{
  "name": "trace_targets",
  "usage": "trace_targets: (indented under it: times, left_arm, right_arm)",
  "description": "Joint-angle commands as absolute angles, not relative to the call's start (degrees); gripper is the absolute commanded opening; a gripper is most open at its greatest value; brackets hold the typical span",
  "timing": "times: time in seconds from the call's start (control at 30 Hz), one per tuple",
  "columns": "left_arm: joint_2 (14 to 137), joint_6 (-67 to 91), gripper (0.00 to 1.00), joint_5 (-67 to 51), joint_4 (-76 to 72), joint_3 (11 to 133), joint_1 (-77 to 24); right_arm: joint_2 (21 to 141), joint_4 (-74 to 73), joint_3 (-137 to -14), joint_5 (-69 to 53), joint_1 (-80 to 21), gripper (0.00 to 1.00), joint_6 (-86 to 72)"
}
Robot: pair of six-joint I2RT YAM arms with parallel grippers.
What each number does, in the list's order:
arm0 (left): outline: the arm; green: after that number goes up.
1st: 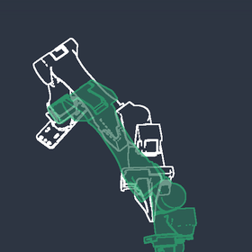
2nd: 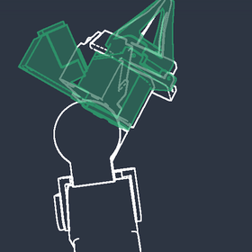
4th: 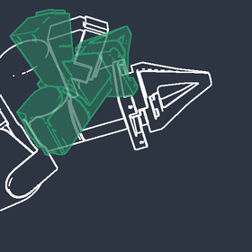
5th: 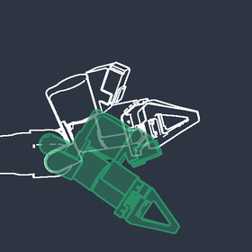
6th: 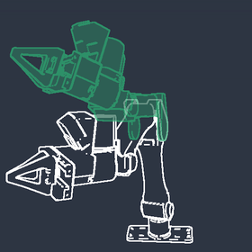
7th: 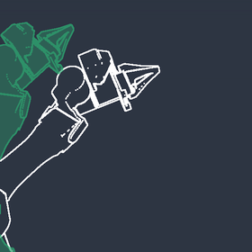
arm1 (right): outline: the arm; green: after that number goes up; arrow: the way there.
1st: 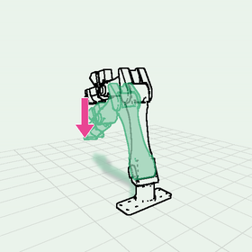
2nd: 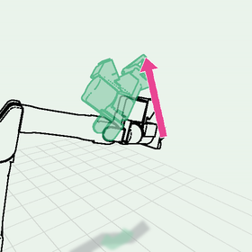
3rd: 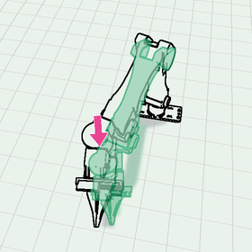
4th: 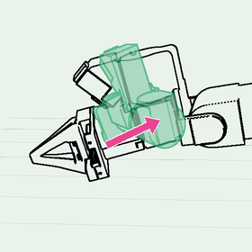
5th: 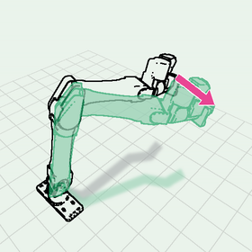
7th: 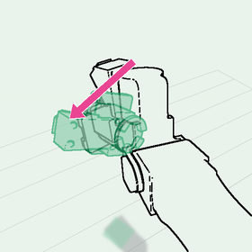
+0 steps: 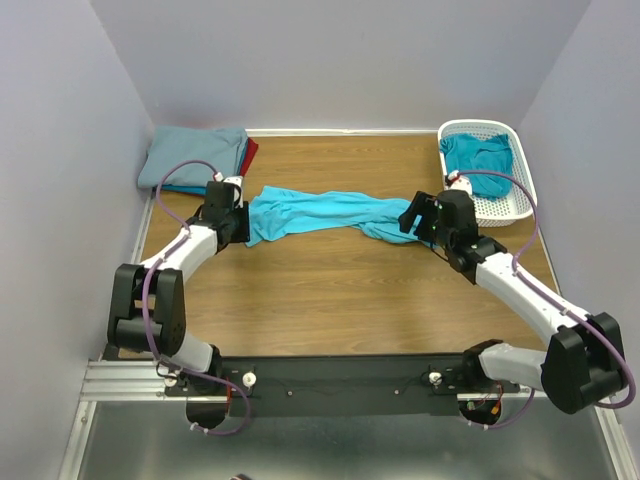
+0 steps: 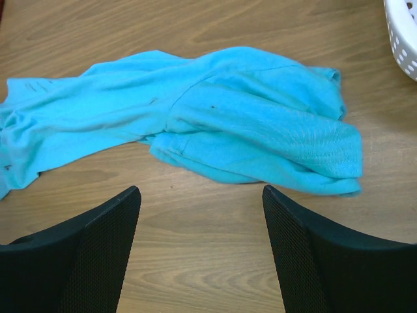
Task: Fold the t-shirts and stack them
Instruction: Flatten the tshirt out
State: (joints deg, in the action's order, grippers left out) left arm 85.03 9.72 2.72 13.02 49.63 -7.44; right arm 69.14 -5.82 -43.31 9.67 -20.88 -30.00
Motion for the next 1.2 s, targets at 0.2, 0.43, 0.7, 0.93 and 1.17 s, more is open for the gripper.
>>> trace_targets:
  times: [0.2,0.43,0.7,0.93,1.17]
  left_arm:
    - [94.6,10.2,0.46,-1.7,13.9,53.1,-7.0]
    - [96.1,10.9,0.46,-2.0,13.7,52.7,-7.0]
    - [98.3,10.2,0.26,-6.7,13.3,52.4,-7.0]
    - [92.8,9.5,0.0,-5.7,12.8,53.2,-6.8]
    - [67.8,10.8,0.0,13.3,10.6,53.9,-5.5]
  right_arm:
    - [66.7,-4.8,-41.8,7.7,-20.7,0.83,-29.6]
    - [66.7,-4.8,-41.6,8.0,-20.7,0.83,-29.5]
    - [66.7,-4.7,-41.4,8.3,-20.7,0.83,-29.5]
    - [66.9,-4.8,-41.1,8.2,-20.7,0.83,-28.9]
    - [66.7,-4.9,-40.1,6.9,-20.7,0.83,-27.2]
